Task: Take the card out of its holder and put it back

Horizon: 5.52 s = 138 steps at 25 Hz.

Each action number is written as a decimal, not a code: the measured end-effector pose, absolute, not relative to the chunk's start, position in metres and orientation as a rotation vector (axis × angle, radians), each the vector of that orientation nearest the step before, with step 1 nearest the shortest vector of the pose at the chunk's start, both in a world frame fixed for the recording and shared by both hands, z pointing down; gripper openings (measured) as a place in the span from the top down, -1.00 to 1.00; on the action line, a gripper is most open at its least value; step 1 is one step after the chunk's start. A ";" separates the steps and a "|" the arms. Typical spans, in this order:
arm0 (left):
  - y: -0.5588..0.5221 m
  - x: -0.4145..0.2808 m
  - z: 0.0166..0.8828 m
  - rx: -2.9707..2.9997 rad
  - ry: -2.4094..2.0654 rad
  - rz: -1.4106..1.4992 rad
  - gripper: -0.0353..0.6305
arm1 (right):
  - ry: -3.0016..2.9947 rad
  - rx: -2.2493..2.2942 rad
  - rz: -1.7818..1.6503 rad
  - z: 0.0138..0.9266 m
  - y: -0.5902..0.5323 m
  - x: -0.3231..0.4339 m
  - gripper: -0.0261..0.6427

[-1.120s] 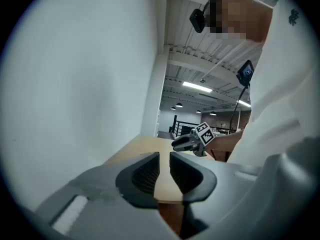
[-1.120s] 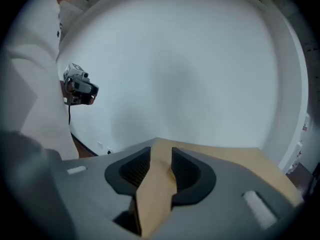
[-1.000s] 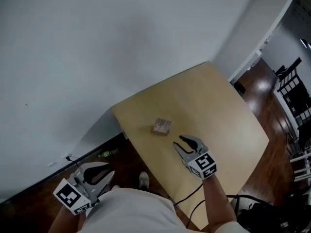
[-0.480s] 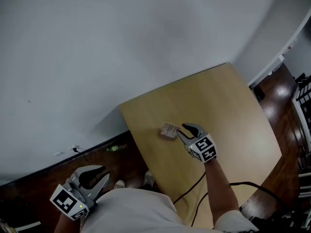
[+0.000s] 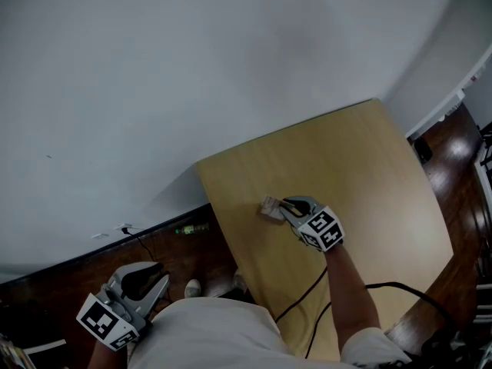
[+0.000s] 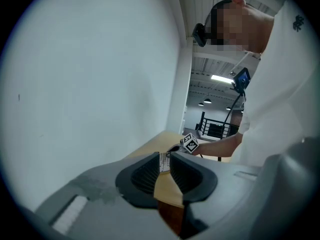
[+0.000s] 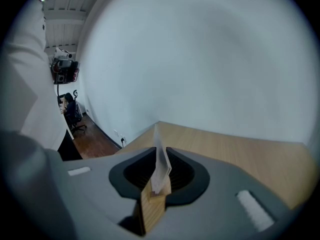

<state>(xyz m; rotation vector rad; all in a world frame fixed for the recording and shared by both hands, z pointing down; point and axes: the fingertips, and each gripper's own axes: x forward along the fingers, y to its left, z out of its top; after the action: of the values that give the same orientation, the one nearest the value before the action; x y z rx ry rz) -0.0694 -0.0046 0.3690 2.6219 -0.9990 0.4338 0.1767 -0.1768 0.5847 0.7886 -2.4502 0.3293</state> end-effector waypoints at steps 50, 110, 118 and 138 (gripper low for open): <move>0.032 -0.179 0.378 2.814 -0.616 0.307 0.68 | -2.498 1.022 0.154 0.404 0.031 0.037 0.86; -0.016 -0.097 0.391 2.599 -0.999 0.390 0.68 | -2.507 0.846 0.278 0.521 -0.171 0.181 0.86; -0.021 -0.092 0.394 2.590 -0.997 0.416 0.68 | -2.528 0.834 0.308 0.524 -0.173 0.181 0.86; -0.035 -0.084 0.391 2.602 -0.964 0.438 0.68 | -2.495 0.847 0.354 0.545 -0.174 0.189 0.86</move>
<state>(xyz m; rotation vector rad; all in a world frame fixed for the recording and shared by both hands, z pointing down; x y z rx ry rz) -0.0841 -0.0349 0.3911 2.6019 -0.9638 0.4380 0.1886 -0.1739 0.5453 0.8466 -2.4951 0.3536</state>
